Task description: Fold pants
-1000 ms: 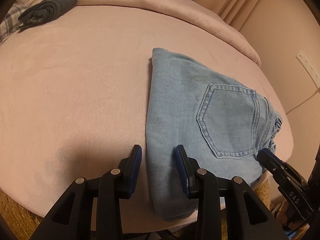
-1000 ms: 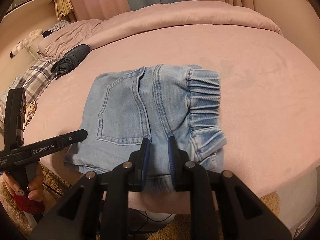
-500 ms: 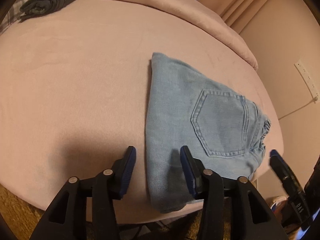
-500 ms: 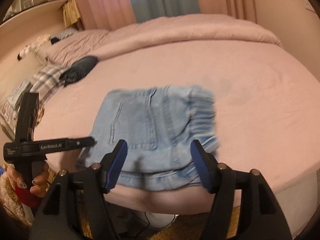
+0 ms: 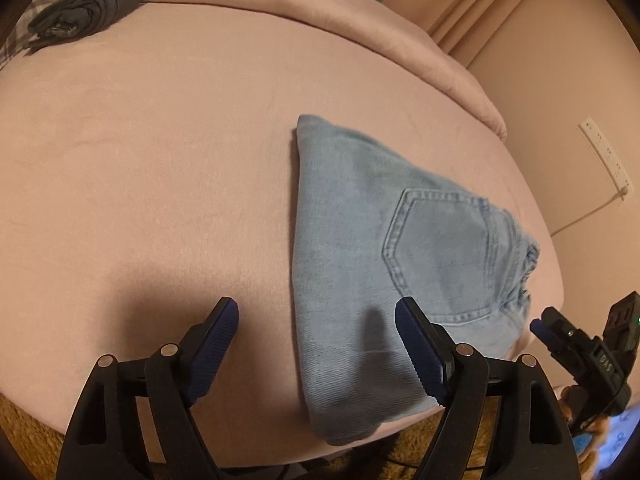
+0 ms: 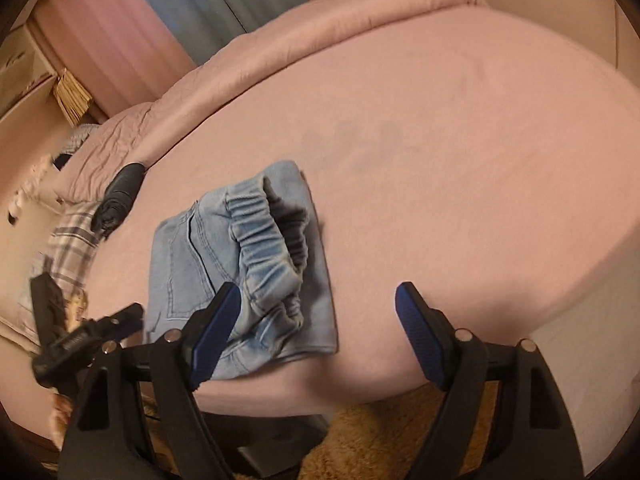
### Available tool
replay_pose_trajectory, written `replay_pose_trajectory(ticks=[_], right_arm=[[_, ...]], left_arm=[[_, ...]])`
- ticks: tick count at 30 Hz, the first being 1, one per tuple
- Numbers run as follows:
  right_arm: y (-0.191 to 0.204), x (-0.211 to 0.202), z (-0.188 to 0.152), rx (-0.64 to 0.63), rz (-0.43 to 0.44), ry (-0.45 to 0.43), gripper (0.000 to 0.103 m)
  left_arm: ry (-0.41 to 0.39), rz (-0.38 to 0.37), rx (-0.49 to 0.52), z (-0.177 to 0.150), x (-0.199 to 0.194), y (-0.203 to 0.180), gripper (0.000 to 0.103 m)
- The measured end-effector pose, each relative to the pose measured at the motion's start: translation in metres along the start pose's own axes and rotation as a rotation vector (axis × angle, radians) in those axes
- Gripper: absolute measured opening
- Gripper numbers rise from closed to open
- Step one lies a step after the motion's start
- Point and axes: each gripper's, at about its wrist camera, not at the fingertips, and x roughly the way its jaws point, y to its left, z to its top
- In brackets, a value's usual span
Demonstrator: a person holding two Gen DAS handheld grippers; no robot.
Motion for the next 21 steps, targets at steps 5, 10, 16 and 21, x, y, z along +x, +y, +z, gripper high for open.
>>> replay_pose_trajectory(ticks=[5, 10, 16, 21], right_arm=[[0.009, 0.019, -0.007, -0.005, 0.063, 0.053, 0.079], [0.015, 0.044, -0.009, 0.038, 0.172, 0.136, 0.084], [0.021, 0.06, -0.003, -0.013, 0.189, 0.128, 0.084], [0.019, 0.081, 0.014, 0.008, 0.261, 0.134, 0.084]], left_arm=[[0.006, 0.018, 0.052, -0.001, 0.008, -0.006, 0.081], [0.028, 0.009, 0.105, -0.003, 0.015, -0.02, 0.081], [0.043, -0.029, 0.154, 0.002, 0.031, -0.03, 0.087], [0.049, -0.01, 0.199, 0.014, 0.045, -0.04, 0.092]])
